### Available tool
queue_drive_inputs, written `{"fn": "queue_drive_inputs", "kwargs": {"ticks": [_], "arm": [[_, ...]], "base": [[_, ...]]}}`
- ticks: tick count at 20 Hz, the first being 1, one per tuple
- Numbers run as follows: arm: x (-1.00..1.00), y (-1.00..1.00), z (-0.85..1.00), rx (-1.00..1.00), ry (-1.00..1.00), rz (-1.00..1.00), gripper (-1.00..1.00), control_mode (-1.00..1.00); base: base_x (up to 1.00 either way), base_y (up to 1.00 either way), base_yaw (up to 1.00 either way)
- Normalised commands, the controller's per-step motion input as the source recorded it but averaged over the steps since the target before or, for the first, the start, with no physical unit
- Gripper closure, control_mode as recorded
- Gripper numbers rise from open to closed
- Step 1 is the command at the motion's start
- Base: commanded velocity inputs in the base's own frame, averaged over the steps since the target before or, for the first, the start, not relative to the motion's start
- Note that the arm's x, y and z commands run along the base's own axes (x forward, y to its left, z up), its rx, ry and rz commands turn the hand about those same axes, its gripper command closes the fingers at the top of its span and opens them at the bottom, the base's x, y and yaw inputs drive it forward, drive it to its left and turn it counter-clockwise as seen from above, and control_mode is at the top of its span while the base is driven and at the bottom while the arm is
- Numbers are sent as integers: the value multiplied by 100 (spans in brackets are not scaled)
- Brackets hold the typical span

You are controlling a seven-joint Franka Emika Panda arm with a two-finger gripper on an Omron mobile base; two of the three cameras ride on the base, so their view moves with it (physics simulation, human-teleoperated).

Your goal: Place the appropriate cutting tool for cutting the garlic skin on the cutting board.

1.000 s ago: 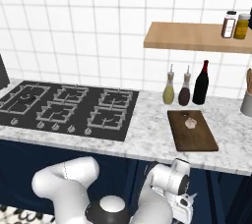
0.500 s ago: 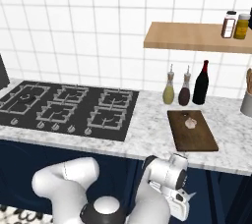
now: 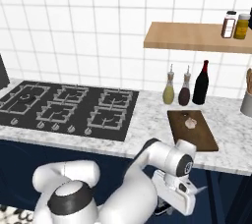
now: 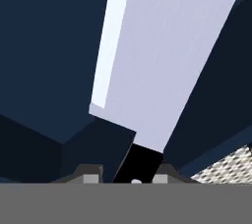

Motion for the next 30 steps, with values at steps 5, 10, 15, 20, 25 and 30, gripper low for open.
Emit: {"fn": "queue_drive_inputs", "kwargs": {"ticks": [5,10,15,20,25,30], "arm": [[-14,-12,100,-15,0,-12,100,-100],[4,-25,99,-9,2,-11,100,-100],[51,-47,63,-2,2,-2,100,-100],[87,-42,24,1,0,0,100,-100],[100,-3,12,5,-1,0,100,-100],[98,-4,0,4,-12,0,100,-100]], "base": [[0,0,0],[0,0,0],[0,0,0],[0,0,0],[0,0,0],[0,0,0]]}}
